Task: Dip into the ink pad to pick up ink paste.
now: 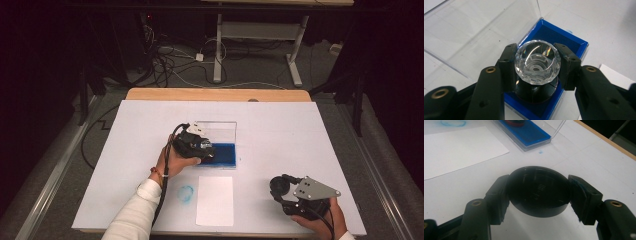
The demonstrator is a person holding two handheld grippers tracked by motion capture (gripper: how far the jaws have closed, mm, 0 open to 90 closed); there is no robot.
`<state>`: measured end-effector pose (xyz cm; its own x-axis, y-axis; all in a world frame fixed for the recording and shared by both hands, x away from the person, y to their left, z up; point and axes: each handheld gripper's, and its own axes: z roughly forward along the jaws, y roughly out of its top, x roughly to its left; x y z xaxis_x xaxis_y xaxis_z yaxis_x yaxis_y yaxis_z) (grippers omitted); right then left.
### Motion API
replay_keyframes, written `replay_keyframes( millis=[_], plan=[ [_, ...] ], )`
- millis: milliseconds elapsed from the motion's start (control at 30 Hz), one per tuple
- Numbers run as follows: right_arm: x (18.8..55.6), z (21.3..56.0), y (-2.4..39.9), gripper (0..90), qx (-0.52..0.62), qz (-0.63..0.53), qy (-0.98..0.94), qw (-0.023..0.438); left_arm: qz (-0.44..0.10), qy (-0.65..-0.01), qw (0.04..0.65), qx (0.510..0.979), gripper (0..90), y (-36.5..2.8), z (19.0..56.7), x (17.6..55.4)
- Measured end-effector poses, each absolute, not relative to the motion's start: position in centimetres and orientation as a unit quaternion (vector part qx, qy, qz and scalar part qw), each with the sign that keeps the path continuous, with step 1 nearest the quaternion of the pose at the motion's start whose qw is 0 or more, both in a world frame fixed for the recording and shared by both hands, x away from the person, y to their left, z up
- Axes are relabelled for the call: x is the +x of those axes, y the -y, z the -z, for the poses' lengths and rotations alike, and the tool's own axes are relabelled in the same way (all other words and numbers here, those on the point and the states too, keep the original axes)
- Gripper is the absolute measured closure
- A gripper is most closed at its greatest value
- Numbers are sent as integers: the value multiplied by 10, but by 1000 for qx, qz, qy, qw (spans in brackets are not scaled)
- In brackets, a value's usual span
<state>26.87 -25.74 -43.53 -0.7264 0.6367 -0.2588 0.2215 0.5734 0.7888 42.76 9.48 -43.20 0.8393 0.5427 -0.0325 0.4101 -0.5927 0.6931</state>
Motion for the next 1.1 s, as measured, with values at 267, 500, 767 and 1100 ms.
replay_keyframes(
  millis=[267,500,767,1100],
  plan=[
    [270,435,257,377,256,-387,-844,268,-81,-269,370,885,548,-98,433,430],
    [274,435,257,377,258,-389,-844,266,-85,-268,366,887,548,-97,433,429],
    [275,436,255,377,255,-388,-846,263,-96,-271,360,888,548,-94,432,426],
    [276,436,255,377,256,-388,-846,262,-100,-276,355,888,548,-95,429,424]
  ],
)
